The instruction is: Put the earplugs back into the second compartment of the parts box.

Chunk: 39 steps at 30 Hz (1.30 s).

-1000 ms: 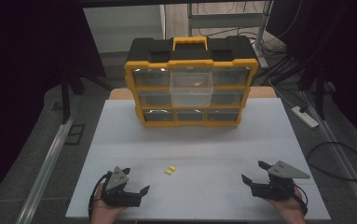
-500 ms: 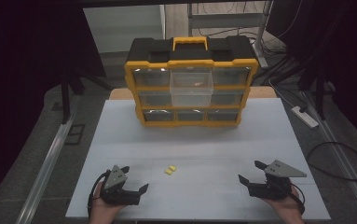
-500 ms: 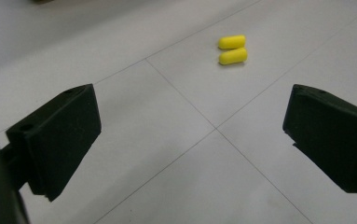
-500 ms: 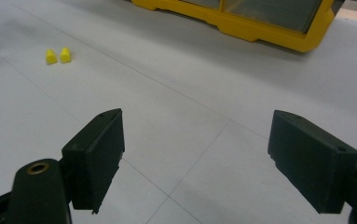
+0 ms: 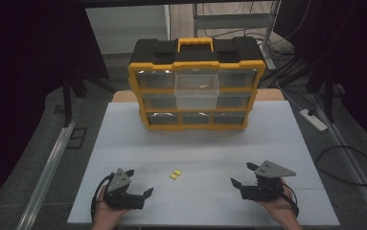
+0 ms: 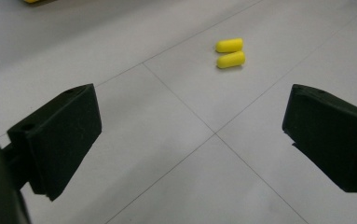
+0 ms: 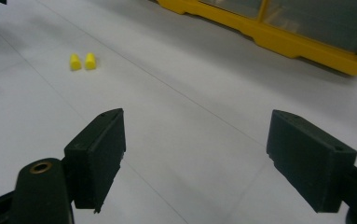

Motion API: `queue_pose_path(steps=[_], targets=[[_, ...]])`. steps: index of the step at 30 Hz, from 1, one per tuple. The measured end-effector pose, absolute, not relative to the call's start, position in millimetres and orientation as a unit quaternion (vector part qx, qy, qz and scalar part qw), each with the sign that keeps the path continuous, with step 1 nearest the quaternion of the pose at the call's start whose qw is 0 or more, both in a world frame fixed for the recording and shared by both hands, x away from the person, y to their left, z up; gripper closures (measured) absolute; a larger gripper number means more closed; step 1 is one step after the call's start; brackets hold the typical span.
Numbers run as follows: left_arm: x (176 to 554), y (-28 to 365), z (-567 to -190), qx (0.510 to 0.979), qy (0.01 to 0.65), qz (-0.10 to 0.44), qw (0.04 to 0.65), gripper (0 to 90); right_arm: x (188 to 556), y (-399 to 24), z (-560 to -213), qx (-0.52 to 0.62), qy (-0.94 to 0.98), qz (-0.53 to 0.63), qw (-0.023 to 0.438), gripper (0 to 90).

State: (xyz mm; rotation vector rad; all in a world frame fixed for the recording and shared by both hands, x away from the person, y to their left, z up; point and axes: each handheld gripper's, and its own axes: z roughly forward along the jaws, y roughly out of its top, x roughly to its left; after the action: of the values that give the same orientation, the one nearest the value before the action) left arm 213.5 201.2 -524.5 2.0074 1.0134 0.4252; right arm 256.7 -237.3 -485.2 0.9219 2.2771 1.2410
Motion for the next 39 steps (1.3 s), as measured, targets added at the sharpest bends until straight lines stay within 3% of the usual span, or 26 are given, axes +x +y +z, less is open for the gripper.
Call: queue_pose_path(steps=[39], targets=[[214.6, 198.7, -527.6, 0.802, 0.402, 0.165, 0.41, 5.4, 285.1, -132.8, -477.7, 0.252, 0.847, 0.443, 0.15, 22.1]])
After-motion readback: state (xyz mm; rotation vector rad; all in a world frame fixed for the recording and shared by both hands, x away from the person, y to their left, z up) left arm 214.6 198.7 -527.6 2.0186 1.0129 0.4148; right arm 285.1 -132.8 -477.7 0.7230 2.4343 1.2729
